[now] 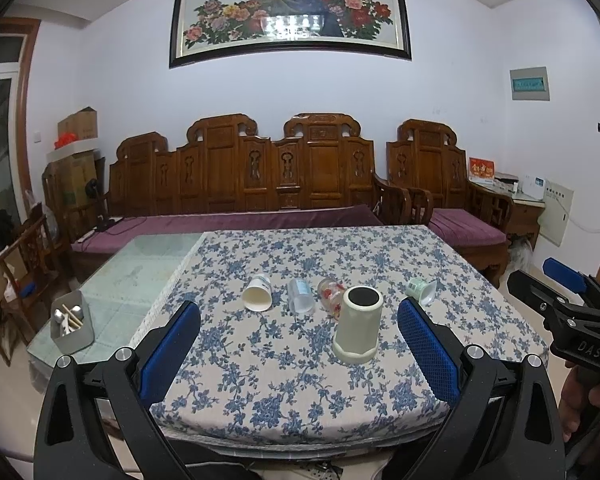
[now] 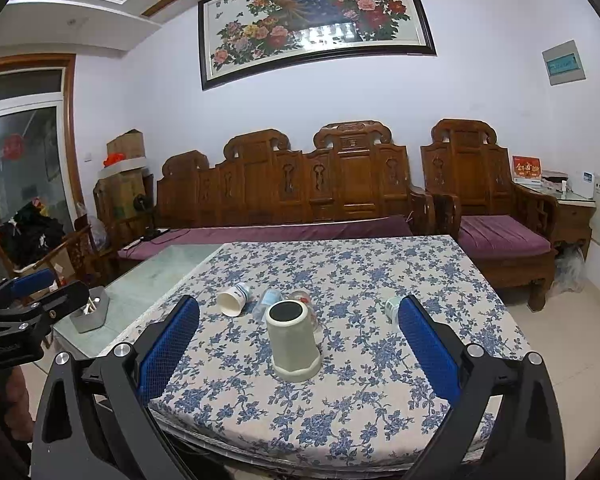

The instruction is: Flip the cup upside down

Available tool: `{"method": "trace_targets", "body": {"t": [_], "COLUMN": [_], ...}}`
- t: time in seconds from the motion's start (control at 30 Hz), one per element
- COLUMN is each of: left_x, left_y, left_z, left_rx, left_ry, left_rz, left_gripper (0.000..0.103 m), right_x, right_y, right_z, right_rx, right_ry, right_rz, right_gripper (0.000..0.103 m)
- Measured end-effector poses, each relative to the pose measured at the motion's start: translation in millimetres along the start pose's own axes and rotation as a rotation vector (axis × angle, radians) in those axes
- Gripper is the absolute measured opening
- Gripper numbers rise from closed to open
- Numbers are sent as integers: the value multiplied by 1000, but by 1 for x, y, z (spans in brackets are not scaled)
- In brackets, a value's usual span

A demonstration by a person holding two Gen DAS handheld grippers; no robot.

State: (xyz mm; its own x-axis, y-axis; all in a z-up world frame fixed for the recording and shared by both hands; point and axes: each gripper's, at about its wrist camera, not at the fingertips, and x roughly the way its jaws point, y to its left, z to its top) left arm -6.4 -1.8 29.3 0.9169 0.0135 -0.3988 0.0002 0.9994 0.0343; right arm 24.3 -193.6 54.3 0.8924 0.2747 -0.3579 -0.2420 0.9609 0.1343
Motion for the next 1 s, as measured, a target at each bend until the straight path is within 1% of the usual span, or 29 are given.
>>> {"method": "trace_targets", "body": {"t": [1.0], "left_x": [-2], "left_y": [0], "left_z": [4], "left_rx": [0], "left_ry": [-3], "left_rz": [-1], "left_gripper": [95], "right_x": [-1], "right_y": [0], "right_z": [-1], "right_rx": [1], "right_ry": [-2], "right_rz": [-2], "right_gripper": [100]}}
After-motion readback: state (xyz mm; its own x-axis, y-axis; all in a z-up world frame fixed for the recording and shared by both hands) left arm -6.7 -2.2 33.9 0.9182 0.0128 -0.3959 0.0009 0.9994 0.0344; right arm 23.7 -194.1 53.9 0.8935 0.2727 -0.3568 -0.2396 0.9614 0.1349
